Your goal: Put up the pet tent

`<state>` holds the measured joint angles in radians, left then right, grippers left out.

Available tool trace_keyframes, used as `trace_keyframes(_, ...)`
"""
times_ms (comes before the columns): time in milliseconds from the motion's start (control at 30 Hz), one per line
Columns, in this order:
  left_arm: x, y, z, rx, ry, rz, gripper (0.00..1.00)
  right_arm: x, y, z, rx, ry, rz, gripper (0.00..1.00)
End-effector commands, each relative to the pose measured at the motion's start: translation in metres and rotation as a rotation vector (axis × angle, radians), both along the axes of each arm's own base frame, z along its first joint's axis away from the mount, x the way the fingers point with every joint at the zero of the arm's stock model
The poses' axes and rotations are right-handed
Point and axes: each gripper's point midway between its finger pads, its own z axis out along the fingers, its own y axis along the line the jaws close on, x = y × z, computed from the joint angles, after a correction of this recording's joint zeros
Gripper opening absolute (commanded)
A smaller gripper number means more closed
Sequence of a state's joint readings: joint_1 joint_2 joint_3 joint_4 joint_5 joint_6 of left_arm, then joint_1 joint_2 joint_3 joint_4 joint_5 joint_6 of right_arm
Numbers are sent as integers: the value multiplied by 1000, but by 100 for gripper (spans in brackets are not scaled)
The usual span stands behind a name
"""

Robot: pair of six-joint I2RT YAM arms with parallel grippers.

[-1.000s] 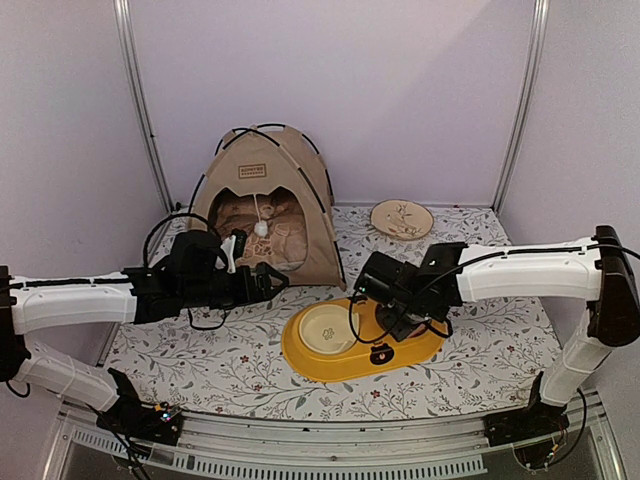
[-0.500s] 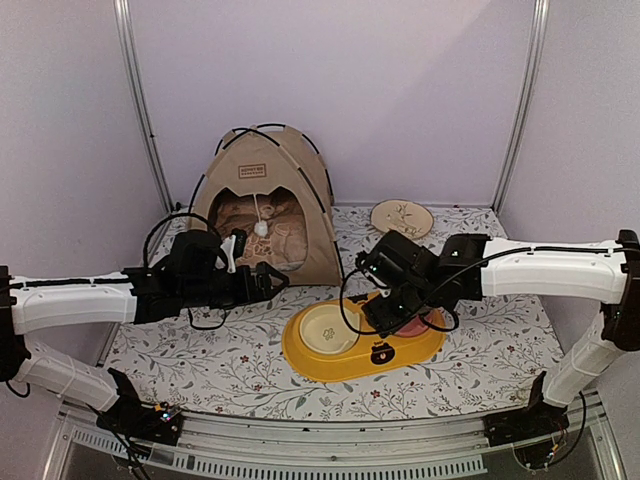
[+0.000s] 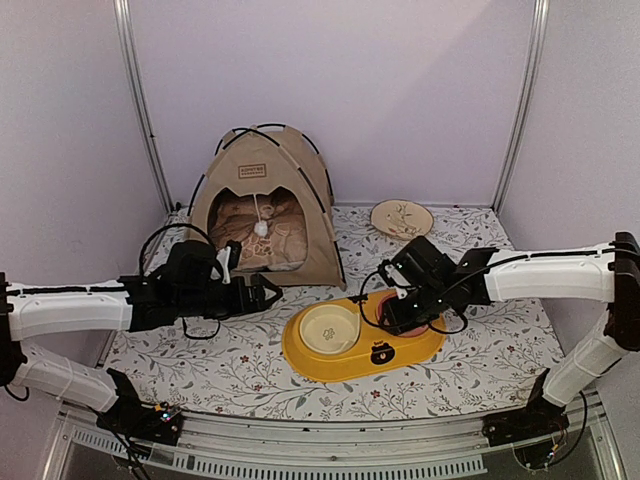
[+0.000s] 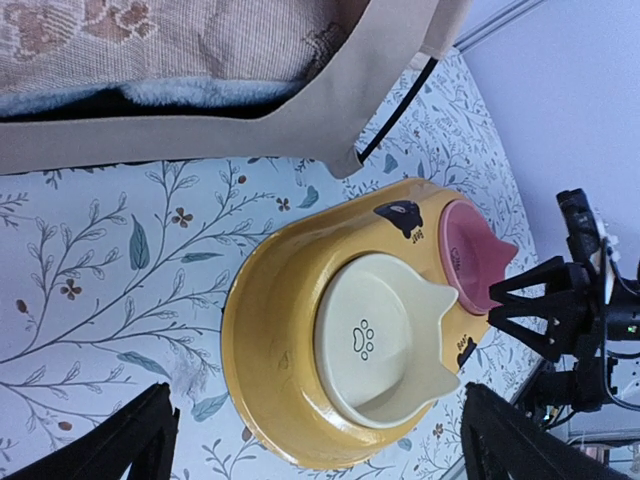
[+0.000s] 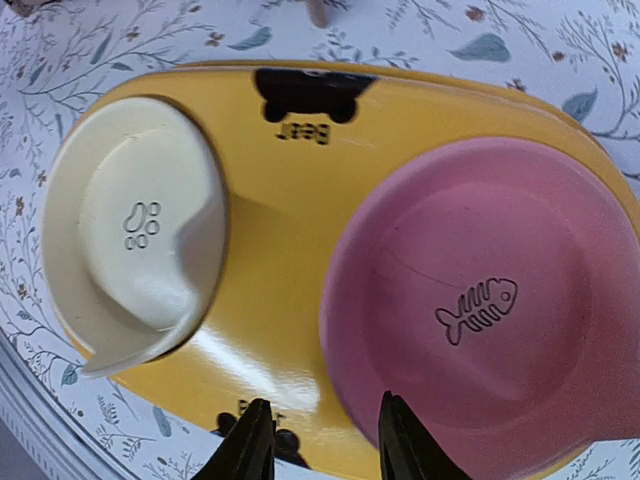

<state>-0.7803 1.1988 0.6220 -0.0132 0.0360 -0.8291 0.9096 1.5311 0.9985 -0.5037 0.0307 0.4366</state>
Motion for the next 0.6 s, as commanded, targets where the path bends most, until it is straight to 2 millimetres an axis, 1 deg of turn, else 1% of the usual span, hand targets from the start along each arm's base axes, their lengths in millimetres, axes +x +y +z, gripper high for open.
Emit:
trace_keyframes(0, 2, 5, 4, -15, -7, 22, 99, 21, -25, -27, 41, 36, -148, 37)
trace_keyframes(67, 3, 4, 4, -12, -7, 19, 99, 28, -36, -39, 39, 53, -191, 37)
trace_keyframes(133, 3, 3, 2, -4, -3, 15, 99, 30, -38, -48, 33, 65, -202, 36)
trace_keyframes(167, 2, 3, 0, 1, 3, 11, 99, 30, -37, -50, 31, 69, -201, 36)
trace_keyframes(233, 1, 4, -5, 8, 16, 9, 100, 32, -37, -47, 41, 61, -205, 36)
trace_keyframes(300, -4, 6, -15, 18, 35, 7, 99, 35, -36, -38, 55, 42, -209, 37)
trace_keyframes(467, -16, 12, -36, 27, 83, -3, 99, 44, -32, -2, 96, -30, -208, 39)
trace_keyframes(567, -17, 13, -40, 24, 88, -1, 99, 50, -30, 22, 128, -80, -205, 47)
